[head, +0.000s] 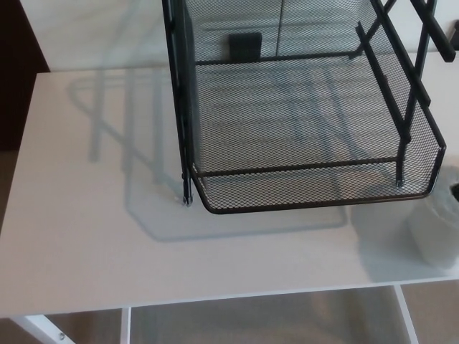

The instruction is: The robot walks towards a desk on which a file tray is kept in the middle and a toilet paper roll is kept on its right. The robot uses its right hand to hook on finger in the gap of the roll and grabs it, lifts it and places it on the tray.

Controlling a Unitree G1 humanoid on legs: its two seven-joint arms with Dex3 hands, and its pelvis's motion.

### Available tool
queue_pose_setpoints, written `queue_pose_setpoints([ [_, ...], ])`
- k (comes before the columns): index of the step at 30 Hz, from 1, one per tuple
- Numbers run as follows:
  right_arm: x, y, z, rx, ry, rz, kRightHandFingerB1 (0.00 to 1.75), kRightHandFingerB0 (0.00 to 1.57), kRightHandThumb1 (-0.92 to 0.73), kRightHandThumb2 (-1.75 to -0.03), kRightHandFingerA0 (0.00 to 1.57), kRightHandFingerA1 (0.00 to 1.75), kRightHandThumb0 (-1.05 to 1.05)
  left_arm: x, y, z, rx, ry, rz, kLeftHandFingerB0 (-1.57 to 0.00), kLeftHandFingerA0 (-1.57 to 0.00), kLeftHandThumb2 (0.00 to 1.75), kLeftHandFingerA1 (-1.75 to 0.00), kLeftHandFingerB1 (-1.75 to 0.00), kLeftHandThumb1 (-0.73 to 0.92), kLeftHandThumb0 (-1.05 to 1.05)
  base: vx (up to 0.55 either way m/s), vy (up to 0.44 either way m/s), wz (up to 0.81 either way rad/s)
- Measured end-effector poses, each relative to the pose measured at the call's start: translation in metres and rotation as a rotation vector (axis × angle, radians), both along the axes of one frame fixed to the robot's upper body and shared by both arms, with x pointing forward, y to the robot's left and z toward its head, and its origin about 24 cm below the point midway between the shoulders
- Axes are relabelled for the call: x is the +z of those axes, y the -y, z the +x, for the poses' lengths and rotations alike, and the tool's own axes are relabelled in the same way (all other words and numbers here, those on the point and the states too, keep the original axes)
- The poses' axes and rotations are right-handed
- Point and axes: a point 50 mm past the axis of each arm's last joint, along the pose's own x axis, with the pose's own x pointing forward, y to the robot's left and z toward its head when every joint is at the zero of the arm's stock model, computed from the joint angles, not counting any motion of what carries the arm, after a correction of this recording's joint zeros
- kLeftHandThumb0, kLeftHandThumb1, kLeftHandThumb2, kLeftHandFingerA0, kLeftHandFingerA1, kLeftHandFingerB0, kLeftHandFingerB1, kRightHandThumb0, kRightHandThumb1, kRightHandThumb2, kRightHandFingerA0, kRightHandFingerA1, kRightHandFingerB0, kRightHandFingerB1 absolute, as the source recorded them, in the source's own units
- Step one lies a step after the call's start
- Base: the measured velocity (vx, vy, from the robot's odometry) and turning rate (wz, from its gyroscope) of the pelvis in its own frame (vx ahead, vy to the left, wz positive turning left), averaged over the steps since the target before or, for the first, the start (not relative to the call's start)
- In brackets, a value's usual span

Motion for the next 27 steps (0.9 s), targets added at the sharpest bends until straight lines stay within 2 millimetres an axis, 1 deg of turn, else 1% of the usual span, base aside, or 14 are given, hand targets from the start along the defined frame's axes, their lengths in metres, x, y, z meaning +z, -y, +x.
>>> queue_pose_setpoints([
  [3, 0.002, 0.001, -0.001, -0.005, 0.005, -0.013, 0.27, 0.13, -0.56, -0.58, 0.35, 0.44, -0.37, 0.0, 0.0, -0.001, 0.0, -0.002, 0.0, -0.23, -0.2, 0.68, -0.54, -0.45, 0.92, -0.59, 0.0, 0.0, 0.0],
  [4, 0.001, 0.003, -0.001, -0.01, 0.003, -0.018, 0.37, 0.13, -0.46, -0.69, 0.31, 0.5, -0.42, 0.0, 0.0, -0.002, 0.0, -0.003, 0.001, -0.21, -0.18, 0.68, -0.55, -0.45, 0.92, -0.59, 0.0, 0.0, 0.0],
  [5, 0.0, 0.005, -0.002, -0.018, -0.002, -0.025, 0.29, 0.18, -0.56, -0.58, 0.35, 0.44, -0.36, 0.0, 0.0, -0.002, -0.002, -0.002, 0.001, -0.2, -0.18, 0.68, -0.53, -0.44, 0.92, -0.59, 0.0, 0.0, 0.0],
  [6, -0.001, 0.008, -0.003, -0.029, -0.006, -0.03, 0.29, 0.18, -0.56, -0.58, 0.35, 0.44, -0.36, 0.0, 0.0, -0.002, -0.003, -0.002, 0.002, -0.2, -0.18, 0.68, -0.53, -0.44, 0.92, -0.59, 0.0, 0.0, 0.0],
  [7, -0.001, 0.01, -0.004, -0.035, -0.007, -0.034, 0.39, 0.17, -0.46, -0.7, 0.3, 0.5, -0.44, 0.0, -0.001, -0.002, -0.003, -0.002, 0.003, -0.17, -0.17, 0.68, -0.54, -0.43, 0.92, -0.58, 0.0, 0.0, 0.0],
  [8, -0.001, 0.012, -0.004, -0.043, -0.006, -0.04, 0.4, 0.18, -0.45, -0.71, 0.32, 0.53, -0.45, 0.001, -0.001, -0.002, -0.003, -0.001, 0.004, -0.23, -0.2, 0.69, -0.54, -0.45, 0.92, -0.59, 0.0, 0.0, 0.0],
  [11, 0.0, 0.018, -0.006, -0.068, -0.005, -0.059, 0.4, 0.18, -0.45, -0.71, 0.33, 0.53, -0.46, 0.001, -0.001, -0.001, -0.003, 0.001, 0.004, -0.23, -0.2, 0.67, -0.54, -0.45, 0.92, -0.6, 0.0, 0.0, 0.0],
  [12, 0.0, 0.019, -0.006, -0.07, -0.006, -0.064, 0.39, 0.17, -0.46, -0.71, 0.3, 0.51, -0.46, 0.001, -0.001, -0.001, -0.002, 0.001, 0.004, -0.24, -0.21, 0.7, -0.54, -0.46, 0.92, -0.59, 0.0, 0.0, 0.0],
  [13, 0.0, 0.02, -0.007, -0.076, -0.007, -0.072, 0.38, 0.19, -0.47, -0.69, 0.31, 0.49, -0.43, 0.001, -0.001, -0.001, -0.003, 0.001, 0.005, -0.23, -0.2, 0.68, -0.56, -0.47, 0.92, -0.62, 0.0, 0.0, 0.0],
  [14, 0.0, 0.021, -0.007, -0.082, -0.01, -0.077, 0.29, 0.2, -0.57, -0.58, 0.33, 0.42, -0.39, 0.001, -0.001, -0.001, -0.004, 0.001, 0.005, -0.22, -0.19, 0.67, -0.53, -0.45, 0.92, -0.6, 0.0, 0.0, 0.0],
  [17, 0.0, 0.024, -0.009, -0.095, -0.016, -0.083, 0.29, 0.21, -0.57, -0.57, 0.33, 0.42, -0.4, 0.002, -0.002, -0.001, -0.004, 0.007, 0.006, -0.23, -0.21, 0.69, -0.53, -0.45, 0.92, -0.6, 0.0, 0.0, 0.0],
  [18, 0.0, 0.025, -0.01, -0.1, -0.017, -0.085, 0.29, 0.2, -0.57, -0.58, 0.3, 0.42, -0.4, 0.002, -0.002, 0.0, -0.005, 0.008, 0.006, -0.2, -0.16, 0.67, -0.54, -0.46, 0.92, -0.58, 0.0, 0.0, 0.0],
  [21, -0.001, 0.025, -0.011, -0.104, -0.026, -0.088, 0.28, 0.18, -0.58, -0.59, 0.28, 0.41, -0.42, 0.002, -0.003, -0.002, 0.007, 0.011, 0.003, -0.19, -0.16, 0.67, -0.54, -0.45, 0.92, -0.58, 0.0, 0.0, 0.0],
  [27, 0.0, 0.02, -0.013, -0.086, -0.038, -0.098, 0.28, 0.2, -0.56, -0.57, 0.28, 0.4, -0.36, 0.003, -0.003, -0.003, 0.009, 0.013, 0.002, -0.21, -0.18, 0.67, -0.53, -0.44, 0.92, -0.6, 0.0, 0.0, 0.0],
])
